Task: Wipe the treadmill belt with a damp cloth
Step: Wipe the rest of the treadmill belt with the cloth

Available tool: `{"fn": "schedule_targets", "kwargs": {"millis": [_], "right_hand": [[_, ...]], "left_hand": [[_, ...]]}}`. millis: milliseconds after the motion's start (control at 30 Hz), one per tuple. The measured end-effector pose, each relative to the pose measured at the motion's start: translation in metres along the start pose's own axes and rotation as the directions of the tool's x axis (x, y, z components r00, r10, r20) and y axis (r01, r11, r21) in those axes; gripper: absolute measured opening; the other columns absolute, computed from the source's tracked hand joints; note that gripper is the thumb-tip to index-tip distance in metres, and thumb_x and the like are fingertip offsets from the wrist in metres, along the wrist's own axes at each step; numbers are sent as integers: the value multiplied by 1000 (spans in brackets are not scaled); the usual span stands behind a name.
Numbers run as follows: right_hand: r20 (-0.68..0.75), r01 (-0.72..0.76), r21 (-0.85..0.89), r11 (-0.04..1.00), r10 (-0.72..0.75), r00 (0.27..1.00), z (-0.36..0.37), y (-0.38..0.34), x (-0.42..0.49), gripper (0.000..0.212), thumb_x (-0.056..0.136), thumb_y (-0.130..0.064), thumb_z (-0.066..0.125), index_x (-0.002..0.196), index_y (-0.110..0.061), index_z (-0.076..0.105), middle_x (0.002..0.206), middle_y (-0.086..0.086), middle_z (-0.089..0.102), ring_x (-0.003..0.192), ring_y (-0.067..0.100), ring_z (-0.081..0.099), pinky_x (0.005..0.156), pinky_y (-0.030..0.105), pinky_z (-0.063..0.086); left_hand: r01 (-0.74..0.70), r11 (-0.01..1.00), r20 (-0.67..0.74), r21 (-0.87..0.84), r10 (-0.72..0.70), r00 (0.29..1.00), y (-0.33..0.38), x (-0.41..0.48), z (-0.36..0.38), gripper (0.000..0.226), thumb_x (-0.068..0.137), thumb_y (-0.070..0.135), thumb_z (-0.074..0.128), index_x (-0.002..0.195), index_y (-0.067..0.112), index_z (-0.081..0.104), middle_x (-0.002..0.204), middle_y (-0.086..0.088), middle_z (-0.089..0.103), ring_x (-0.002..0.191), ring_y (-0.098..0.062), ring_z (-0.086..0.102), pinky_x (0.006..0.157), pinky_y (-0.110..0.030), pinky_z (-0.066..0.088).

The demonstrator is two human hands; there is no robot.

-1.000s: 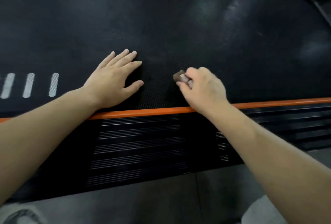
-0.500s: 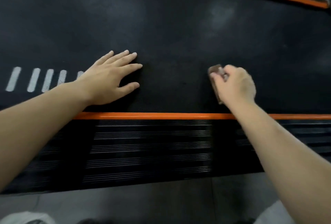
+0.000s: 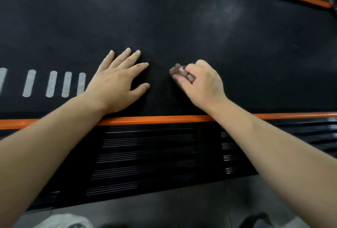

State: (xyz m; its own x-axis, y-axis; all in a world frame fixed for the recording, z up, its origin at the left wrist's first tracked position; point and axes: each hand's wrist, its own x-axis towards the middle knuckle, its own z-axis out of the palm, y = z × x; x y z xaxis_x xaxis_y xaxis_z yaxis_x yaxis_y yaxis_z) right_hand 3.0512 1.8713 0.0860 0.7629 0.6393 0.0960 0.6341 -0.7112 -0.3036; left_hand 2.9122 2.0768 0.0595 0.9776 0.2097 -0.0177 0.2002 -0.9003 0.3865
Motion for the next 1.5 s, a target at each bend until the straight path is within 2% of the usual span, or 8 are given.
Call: {"fn": "schedule_targets", "kwargs": {"millis": [200, 367, 500, 667, 867, 1200, 1367, 1500], "right_hand": [[-196, -408, -52, 912, 391, 899, -8, 23, 52, 34, 91, -52, 58, 87, -19, 61, 94, 8, 57, 89, 30, 60, 67, 30, 32], [130, 159, 41, 986, -163, 978, 7, -26, 9, 33, 87, -50, 64, 79, -18, 61, 80, -3, 45, 72, 18, 50, 61, 29, 37], [-80, -174, -22, 985, 172, 982, -8, 1, 46, 33, 88, -51, 63, 74, -25, 48, 80, 2, 47, 77, 28, 56, 63, 29, 32], [158, 25, 51, 998, -33, 987, 0, -25, -16, 33, 85, -48, 67, 71, -25, 48, 75, -5, 43, 66, 14, 45, 59, 31, 36], [-148, -581, -159, 798, 562, 813, -27, 33, -25, 32, 92, -48, 57, 83, -18, 52, 96, 15, 62, 92, 39, 59, 68, 35, 31], [-141, -480, -216, 850, 459, 877, -22, 8, -38, 30, 92, -50, 55, 84, -21, 50, 92, 14, 62, 89, 40, 61, 66, 35, 31], [10, -109, -61, 992, 110, 994, 16, -68, -18, 29, 93, -51, 55, 88, -23, 56, 88, 3, 54, 81, 31, 56, 65, 32, 30], [-143, -374, -124, 919, 356, 923, 10, -26, 49, 32, 95, -50, 54, 102, -19, 62, 106, 11, 61, 99, 35, 61, 69, 32, 32]], "left_hand": [[-1, 1000, -4, -7, 0, 1000, 0, -2, 0, 66, 97, 59, 38, 157, 31, 35, 170, 4, 13, 157, -13, -2, 127, -42, -6], [0, 999, -9, -44, 0, 1000, -3, 0, -1, 64, 97, 55, 43, 155, 29, 39, 170, 4, 14, 157, -12, -1, 127, -42, -6], [-10, 999, -29, -50, 8, 1000, -3, 1, 2, 60, 100, 52, 47, 154, 28, 39, 170, 3, 17, 157, -14, 1, 127, -42, -7], [-16, 999, -38, -43, 14, 999, -6, 0, 4, 59, 100, 52, 45, 153, 27, 40, 170, 1, 17, 158, -16, 2, 127, -43, -6], [-12, 999, -51, -40, 10, 999, -2, 3, 5, 62, 94, 55, 36, 147, 25, 44, 168, -2, 23, 157, -20, 7, 127, -47, -2], [12, 997, -18, -78, -13, 1000, -4, 7, 2, 54, 97, 49, 53, 147, 31, 42, 170, 4, 16, 157, -12, 0, 126, -41, -6], [98, 994, 32, -39, -97, 995, -35, 2, -21, 64, 97, 52, 52, 154, 28, 38, 170, -1, 13, 157, -17, 2, 127, -44, -3], [127, 988, 25, 85, -129, 991, -75, -25, -33, 73, 92, 66, 22, 158, 35, 28, 171, 2, 7, 157, -16, -3, 126, -46, -6]]}}
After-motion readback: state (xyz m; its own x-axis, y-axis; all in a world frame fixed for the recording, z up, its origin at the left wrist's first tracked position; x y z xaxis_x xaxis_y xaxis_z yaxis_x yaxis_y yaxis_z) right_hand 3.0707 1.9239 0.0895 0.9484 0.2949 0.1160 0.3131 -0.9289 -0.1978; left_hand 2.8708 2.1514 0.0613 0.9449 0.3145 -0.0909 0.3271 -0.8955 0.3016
